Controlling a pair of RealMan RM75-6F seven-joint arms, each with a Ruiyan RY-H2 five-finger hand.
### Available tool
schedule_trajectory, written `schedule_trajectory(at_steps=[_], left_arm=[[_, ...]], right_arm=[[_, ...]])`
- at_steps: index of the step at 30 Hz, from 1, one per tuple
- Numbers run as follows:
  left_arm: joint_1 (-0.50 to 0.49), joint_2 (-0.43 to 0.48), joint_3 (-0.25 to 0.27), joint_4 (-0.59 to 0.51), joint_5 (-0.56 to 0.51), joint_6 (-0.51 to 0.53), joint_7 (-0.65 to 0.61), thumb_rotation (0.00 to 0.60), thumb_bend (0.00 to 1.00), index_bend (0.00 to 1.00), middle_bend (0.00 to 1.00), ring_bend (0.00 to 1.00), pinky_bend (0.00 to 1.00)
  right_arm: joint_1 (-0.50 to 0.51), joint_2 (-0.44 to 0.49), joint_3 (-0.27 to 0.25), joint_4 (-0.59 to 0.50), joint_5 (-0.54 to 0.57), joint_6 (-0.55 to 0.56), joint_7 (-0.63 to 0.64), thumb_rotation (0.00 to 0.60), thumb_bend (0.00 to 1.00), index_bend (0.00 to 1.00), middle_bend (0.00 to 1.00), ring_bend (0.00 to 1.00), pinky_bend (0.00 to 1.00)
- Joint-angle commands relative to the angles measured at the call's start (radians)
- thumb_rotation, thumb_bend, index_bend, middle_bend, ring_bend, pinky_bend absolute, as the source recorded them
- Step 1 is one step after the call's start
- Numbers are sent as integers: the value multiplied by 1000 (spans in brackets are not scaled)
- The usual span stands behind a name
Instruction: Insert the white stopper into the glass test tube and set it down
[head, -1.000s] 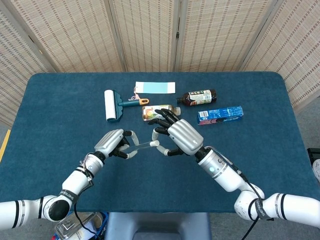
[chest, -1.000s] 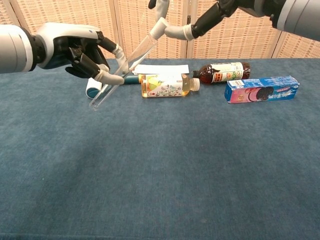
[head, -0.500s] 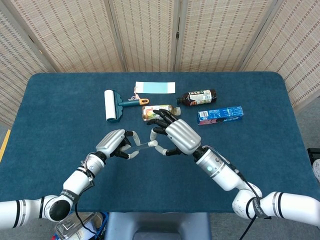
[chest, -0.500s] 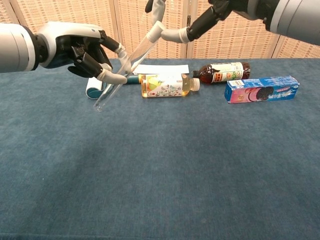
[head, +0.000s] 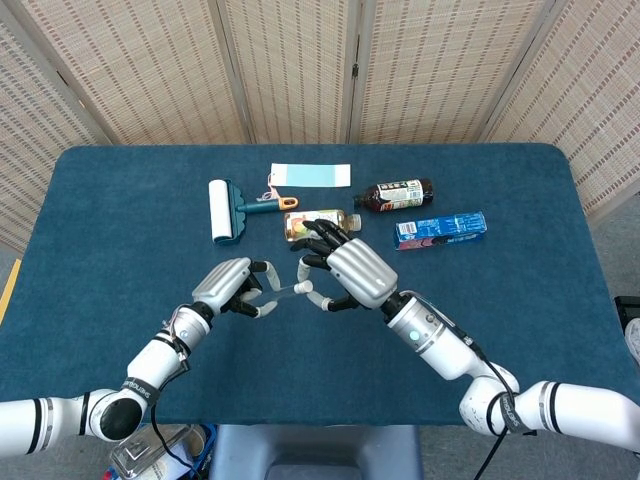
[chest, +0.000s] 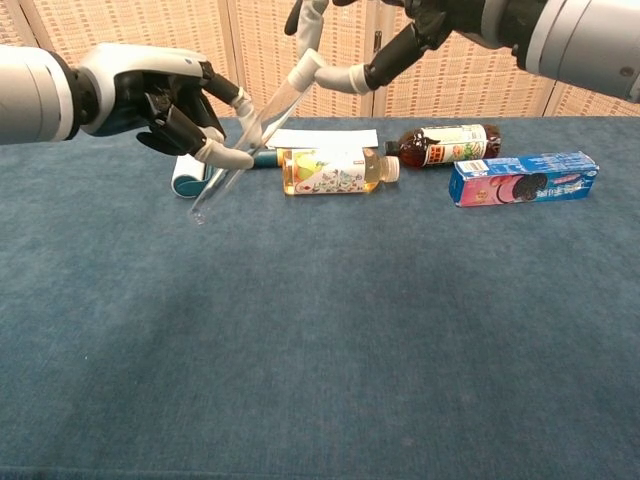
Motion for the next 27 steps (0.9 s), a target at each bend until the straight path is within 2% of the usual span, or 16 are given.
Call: schedule_trajectory(at_steps=[1, 19, 20, 22, 25, 27], left_arm=[[-1, 2, 2, 1, -2, 1, 3, 600, 376, 667, 1000, 1000, 1000], [-2, 7, 9, 1, -4, -1, 2, 600, 377, 667, 1000, 1000, 1000], [-2, 7, 11, 3, -3, -2, 2, 600, 376, 667, 1000, 1000, 1000], [-2, 7, 12, 6, -4, -3, 0, 600, 376, 667, 1000, 1000, 1000], [-3, 5, 13, 11, -5, -5, 1, 600, 376, 667, 1000, 1000, 1000], [-4, 3, 15, 15, -5, -6, 2, 600, 376, 667, 1000, 1000, 1000]], right_arm=[[1, -3, -1, 3, 1, -2, -1, 600, 501, 710, 234, 0, 0], [12, -22, -8, 21, 12, -14, -12, 600, 490, 710, 229, 0, 0], [12, -20, -10, 21, 11, -16, -13, 600, 468, 709, 220, 0, 0], [13, -17, -13, 22, 12, -22, -14, 600, 330, 657, 174, 0, 0], [15, -13, -16, 22, 16, -32, -12, 600, 147, 496, 116, 0, 0], [16, -12, -16, 23, 18, -34, -13, 600, 78, 410, 90, 0, 0]])
